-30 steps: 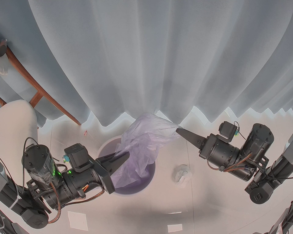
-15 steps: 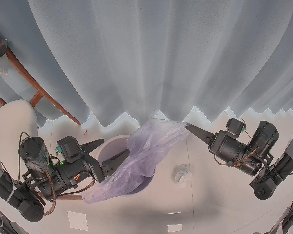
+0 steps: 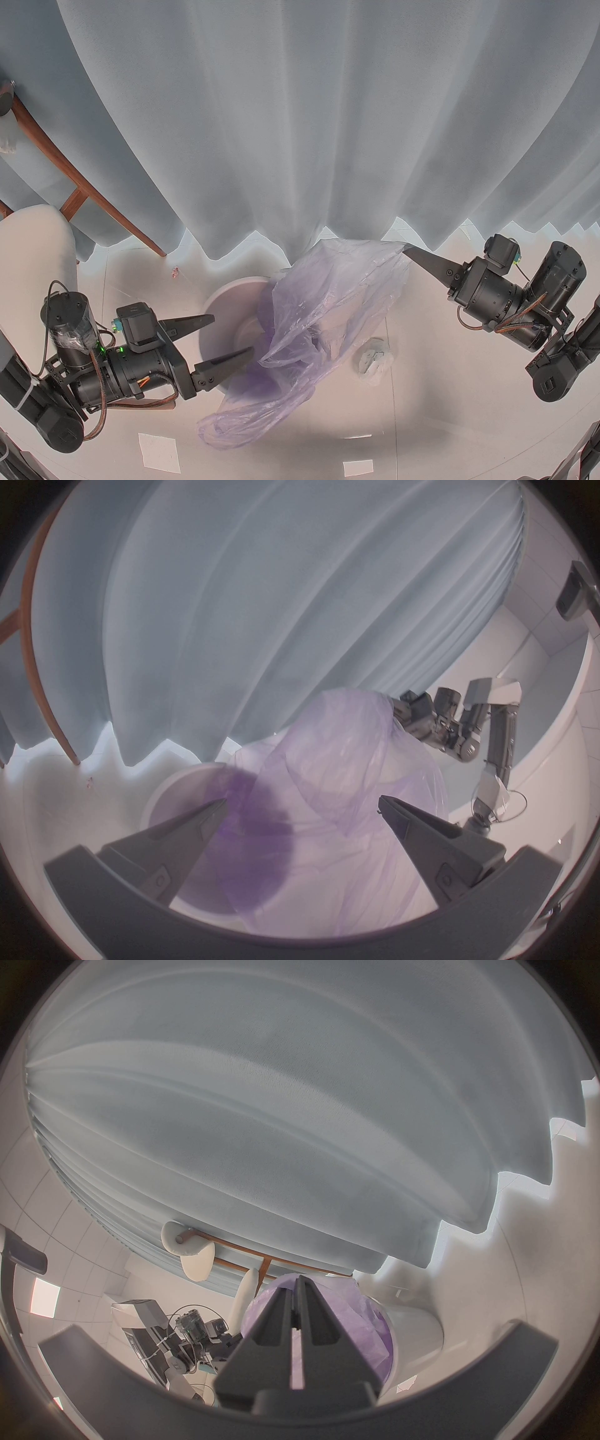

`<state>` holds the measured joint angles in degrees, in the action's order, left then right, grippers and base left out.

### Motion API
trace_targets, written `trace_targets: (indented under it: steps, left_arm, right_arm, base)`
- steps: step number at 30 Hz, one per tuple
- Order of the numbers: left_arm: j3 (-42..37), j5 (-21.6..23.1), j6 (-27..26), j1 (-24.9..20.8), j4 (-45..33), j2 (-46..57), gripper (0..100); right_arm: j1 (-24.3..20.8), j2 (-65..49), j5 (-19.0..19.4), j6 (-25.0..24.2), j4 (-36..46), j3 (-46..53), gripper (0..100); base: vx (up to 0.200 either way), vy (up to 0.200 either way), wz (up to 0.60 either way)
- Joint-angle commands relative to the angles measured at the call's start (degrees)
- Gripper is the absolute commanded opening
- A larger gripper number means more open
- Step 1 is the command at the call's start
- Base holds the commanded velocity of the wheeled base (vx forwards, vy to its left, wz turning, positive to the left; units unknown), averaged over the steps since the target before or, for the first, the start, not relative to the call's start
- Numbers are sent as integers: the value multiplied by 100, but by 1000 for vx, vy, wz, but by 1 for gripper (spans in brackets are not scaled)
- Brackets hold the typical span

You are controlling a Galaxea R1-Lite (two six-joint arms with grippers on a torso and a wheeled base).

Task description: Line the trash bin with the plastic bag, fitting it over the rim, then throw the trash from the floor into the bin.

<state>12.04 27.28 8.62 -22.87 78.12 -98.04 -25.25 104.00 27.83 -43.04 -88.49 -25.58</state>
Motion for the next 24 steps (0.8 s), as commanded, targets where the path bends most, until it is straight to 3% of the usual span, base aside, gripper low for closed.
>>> trace_targets:
  steps: [1, 2, 5, 6, 8, 18, 24]
  left_arm:
    - [-264, 506, -273, 318, 11, -242, 100]
    - [-352, 902, -502, 476, 11, -304, 100]
    - [-484, 1227, -756, 582, 19, -339, 100]
    - [-668, 1578, -1029, 626, 11, -348, 100]
    - [-818, 1824, -1266, 617, 11, -356, 100]
    - [-1073, 1904, -2075, 380, 19, -1007, 100]
    - [-1187, 1868, -2084, 169, 257, -1314, 100]
  right_arm:
    - [11, -2, 3, -2, -1, 0, 0]
    - [11, -2, 3, -2, -1, 0, 0]
    - [11, -11, 3, -2, -1, 0, 0]
    - [2, -11, 3, -2, -1, 0, 0]
    - [-7, 6, 3, -2, -1, 0, 0]
    - [-42, 77, 3, -2, 7, 0, 0]
    - [-68, 86, 3, -11, 7, 26, 0]
  base:
    - [0, 0, 0]
    - [0, 0, 0]
    - [0, 0, 0]
    - [0, 0, 0]
    - [0, 0, 0]
    - [0, 0, 0]
    - [0, 0, 0]
